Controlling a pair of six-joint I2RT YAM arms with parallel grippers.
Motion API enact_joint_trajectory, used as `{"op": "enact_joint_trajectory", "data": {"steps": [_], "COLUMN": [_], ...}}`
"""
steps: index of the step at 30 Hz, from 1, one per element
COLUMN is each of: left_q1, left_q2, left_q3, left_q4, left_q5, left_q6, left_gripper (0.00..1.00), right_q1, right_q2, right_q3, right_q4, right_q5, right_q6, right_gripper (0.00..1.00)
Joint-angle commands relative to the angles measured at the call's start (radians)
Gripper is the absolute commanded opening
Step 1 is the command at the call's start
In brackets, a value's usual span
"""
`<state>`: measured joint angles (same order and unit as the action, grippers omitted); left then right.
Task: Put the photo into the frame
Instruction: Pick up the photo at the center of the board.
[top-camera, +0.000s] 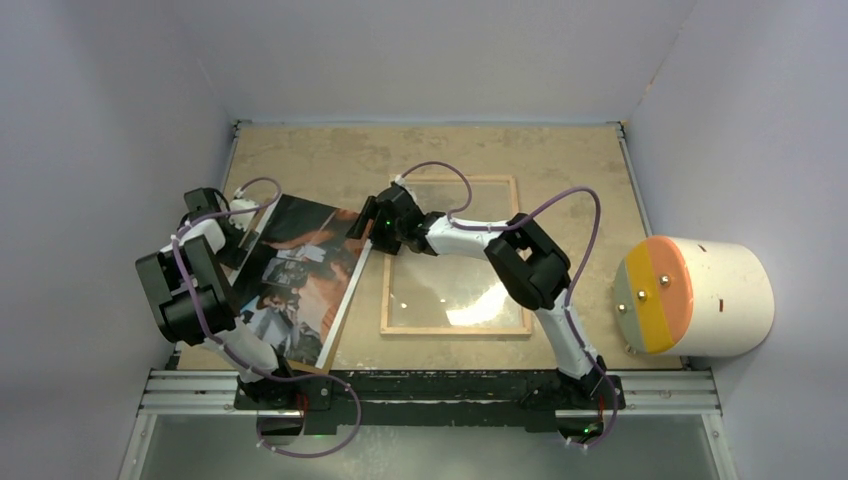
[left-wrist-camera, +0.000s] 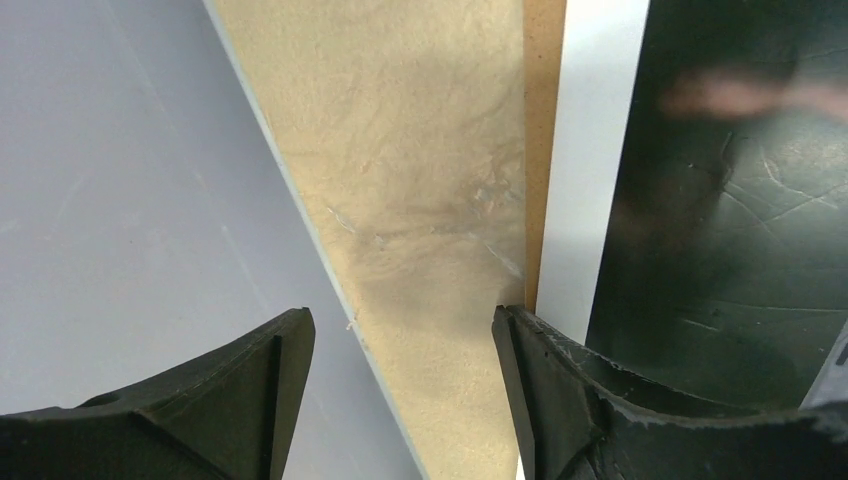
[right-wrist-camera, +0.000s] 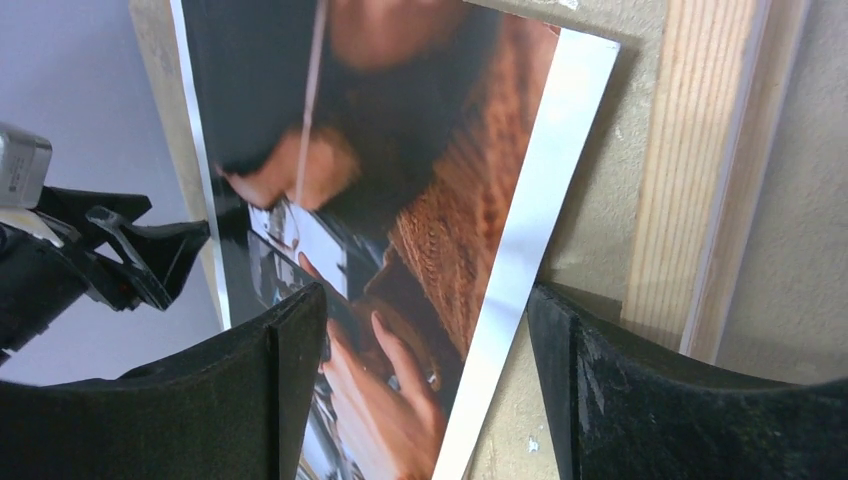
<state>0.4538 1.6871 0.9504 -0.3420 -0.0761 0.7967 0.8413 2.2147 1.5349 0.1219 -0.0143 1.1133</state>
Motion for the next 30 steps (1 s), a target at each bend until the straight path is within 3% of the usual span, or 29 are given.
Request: {"op": "enact_joint_trajectory", "data": {"steps": [1,8,21,30], "left_q1": [-0.003,-0.007,-0.044,-0.046], "left_q2": [0.063,0.097,0.098,0.086], "left_q3": [-0.109,-0.117,-0.147,-0.153], "left_q4": [-0.207,-0.178,-0.144,-0.146], "left_q5": [0.092,0.096,0.079,0.079], "left_q6": [-0.007,-0.004,-0.002,0.012], "left_gripper": [0.71,0.68,0.66,0.65], "right_q1": [-0.018,0.001,0.074,0.071], "right_q2": [-0.001,-0.061,-0.125,-0.102], "right_q3": [-0.038,-0.044,0.035,-0.009], "right_q4": [0.012,0.128,0.049,0.208], "right_q5": [0.018,0.001,0.079,-0.063], "right_q6": [-0.009,-0.061,-0.183,-0.167], "right_gripper": [0.74,0.67,0.65,0.64]}}
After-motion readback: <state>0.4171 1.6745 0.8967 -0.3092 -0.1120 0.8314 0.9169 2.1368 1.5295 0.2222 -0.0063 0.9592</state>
